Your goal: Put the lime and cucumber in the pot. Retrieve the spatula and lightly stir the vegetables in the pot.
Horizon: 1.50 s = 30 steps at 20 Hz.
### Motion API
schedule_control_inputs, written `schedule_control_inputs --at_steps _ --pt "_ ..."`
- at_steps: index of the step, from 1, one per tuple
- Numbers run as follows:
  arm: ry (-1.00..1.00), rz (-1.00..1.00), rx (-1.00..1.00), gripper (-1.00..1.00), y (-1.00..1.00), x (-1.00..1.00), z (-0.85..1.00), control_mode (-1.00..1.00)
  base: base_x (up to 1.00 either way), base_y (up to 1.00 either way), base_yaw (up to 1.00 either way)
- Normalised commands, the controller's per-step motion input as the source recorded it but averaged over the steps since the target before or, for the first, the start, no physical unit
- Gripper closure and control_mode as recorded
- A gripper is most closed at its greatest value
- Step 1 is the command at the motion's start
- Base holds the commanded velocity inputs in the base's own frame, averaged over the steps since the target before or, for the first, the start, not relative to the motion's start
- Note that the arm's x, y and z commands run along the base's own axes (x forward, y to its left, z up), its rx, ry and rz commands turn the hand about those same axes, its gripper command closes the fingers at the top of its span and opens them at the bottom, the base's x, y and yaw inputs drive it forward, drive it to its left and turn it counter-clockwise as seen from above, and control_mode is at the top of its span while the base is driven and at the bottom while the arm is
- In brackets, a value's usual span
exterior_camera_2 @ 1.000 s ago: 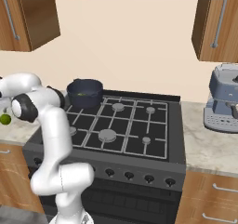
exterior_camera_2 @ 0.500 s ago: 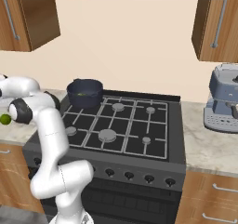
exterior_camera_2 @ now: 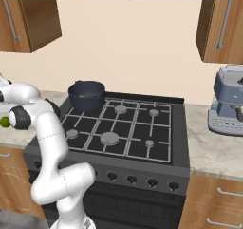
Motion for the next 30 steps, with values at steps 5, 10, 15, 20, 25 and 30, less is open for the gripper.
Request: schedule_control_inputs --at_steps 5,10,15,20,25,30 --pt "0.00 0.00 0.01 -1.00 0.02 0.14 -0.32 -1.00 0.00 0.00 0.00" --pt "0.02 0.02 0.00 -1.00 0.01 -0.02 -0.04 -1.00 0.00 0.00 0.00" --pt "0.01 0.04 0.00 -1.00 0.00 -0.19 -0.08 -1.00 0.00 0.00 0.00" --pt "0.01 0.03 0.00 -1.00 0.00 -0.09 -0.31 -1.00 0.00 0.00 0.00" --pt "0.01 0.00 0.00 -1.00 0.00 0.00 -0.30 -1.00 0.00 0.00 0.00" --pt "0.02 0.00 0.00 1.00 0.00 0.00 0.00 -1.00 0.00 0.00 0.00"
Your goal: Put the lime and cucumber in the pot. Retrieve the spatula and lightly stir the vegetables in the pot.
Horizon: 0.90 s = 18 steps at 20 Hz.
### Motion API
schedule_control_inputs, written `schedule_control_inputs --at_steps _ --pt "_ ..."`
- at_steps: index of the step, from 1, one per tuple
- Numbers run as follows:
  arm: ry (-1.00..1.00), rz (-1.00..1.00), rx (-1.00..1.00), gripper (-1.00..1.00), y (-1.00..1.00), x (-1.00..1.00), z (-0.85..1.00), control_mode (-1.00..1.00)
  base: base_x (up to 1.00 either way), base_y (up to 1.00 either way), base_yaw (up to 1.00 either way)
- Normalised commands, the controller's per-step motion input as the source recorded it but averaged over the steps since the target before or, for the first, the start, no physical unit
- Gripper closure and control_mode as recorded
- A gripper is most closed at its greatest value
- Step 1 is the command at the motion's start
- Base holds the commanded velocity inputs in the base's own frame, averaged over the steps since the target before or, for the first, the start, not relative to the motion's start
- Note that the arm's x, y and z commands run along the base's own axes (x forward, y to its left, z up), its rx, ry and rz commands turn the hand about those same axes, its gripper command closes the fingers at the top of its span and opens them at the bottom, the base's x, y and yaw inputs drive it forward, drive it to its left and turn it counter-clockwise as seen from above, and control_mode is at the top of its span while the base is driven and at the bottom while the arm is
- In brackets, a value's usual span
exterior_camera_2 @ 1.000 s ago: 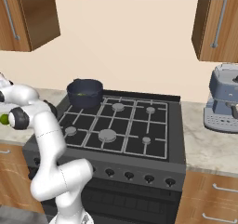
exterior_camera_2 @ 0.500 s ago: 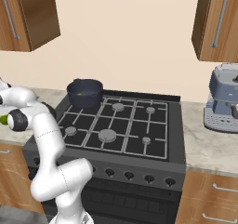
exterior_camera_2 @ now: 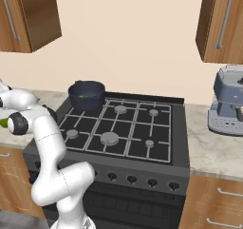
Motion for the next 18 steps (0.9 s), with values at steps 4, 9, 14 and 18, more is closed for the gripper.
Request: schedule_control_inputs --at_steps 4,9,14,18 --pt "0.00 0.00 0.00 1.00 0.00 0.00 0.00 -1.00 0.00 0.00 0.00" --pt "-0.13 0.00 0.10 1.00 -0.28 -0.59 0.01 -1.00 0.00 0.00 0.00" --pt "-0.31 -0.02 0.28 1.00 -0.82 -0.79 0.09 -1.00 0.00 0.00 0.00" --pt "-0.33 -0.05 0.32 1.00 -1.00 -0.81 0.00 -1.00 0.00 0.00 0.00"
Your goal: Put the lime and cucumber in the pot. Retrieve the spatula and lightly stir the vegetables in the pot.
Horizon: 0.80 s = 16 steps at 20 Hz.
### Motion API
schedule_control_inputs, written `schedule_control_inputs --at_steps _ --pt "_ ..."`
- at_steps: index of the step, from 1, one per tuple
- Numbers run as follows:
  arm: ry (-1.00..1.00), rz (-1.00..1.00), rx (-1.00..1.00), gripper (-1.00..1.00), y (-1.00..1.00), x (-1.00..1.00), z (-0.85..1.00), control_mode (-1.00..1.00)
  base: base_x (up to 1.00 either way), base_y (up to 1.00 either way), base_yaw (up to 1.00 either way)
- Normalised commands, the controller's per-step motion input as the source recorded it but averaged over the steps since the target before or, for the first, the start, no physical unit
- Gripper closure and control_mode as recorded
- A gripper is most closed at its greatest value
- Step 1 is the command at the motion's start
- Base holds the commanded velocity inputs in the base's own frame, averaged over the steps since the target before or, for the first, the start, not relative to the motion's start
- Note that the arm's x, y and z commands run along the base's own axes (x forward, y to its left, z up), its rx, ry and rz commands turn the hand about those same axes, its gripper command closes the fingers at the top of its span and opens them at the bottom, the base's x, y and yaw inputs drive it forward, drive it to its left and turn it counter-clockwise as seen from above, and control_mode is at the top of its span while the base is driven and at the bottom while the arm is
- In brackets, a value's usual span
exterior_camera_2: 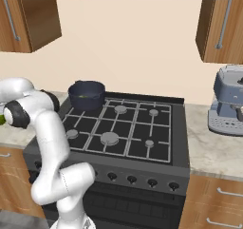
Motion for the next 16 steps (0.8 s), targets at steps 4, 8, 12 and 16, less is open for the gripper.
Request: schedule_control_inputs --at_steps 4,8,12,16 --pt "-0.27 -0.07 0.30 1.00 -1.00 -0.67 0.00 -1.00 0.00 0.00 0.00" --pt "-0.04 -0.09 0.22 1.00 -0.88 -0.11 0.52 -1.00 0.00 0.00 0.00" --pt "0.08 -0.15 0.15 1.00 -0.91 0.10 0.82 -1.00 0.00 0.00 0.00" --pt "0.22 -0.18 0.02 1.00 -1.00 0.62 0.58 -1.00 0.00 0.00 0.00"
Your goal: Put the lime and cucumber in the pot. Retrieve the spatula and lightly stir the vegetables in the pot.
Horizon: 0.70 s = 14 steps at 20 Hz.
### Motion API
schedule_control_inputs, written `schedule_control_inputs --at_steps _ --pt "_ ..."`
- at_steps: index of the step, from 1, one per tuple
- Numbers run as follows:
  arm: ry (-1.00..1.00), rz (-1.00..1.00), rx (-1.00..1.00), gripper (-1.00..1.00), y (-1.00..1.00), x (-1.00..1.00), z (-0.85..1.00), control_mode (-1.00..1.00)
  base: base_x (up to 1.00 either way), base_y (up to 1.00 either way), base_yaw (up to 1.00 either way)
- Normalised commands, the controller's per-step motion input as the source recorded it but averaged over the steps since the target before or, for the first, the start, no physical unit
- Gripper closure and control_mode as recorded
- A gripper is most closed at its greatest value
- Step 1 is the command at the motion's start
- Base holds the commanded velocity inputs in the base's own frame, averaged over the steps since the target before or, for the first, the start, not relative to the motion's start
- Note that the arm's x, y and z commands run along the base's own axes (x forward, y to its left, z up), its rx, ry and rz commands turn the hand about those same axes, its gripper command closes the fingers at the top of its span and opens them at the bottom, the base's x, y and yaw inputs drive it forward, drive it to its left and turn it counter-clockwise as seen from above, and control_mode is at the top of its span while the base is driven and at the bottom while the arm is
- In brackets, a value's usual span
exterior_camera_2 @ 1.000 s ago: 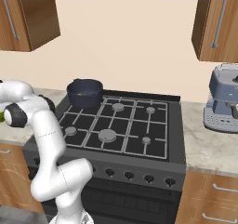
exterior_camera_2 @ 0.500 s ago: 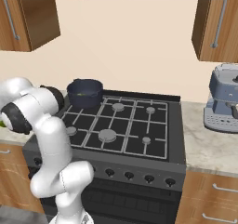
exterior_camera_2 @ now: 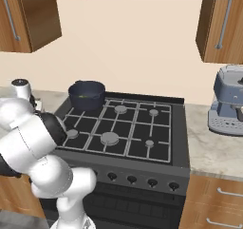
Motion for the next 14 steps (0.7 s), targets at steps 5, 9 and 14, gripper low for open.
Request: schedule_control_inputs --at_steps 5,9,14 --pt "0.20 -0.08 -0.05 1.00 -0.78 0.82 0.67 -1.00 0.00 0.00 0.00" --pt "0.00 0.00 -0.08 1.00 -0.37 0.01 0.78 -1.00 0.00 0.00 0.00" --pt "0.00 0.00 -0.30 1.00 -0.18 0.39 0.08 -1.00 0.00 0.00 0.00"
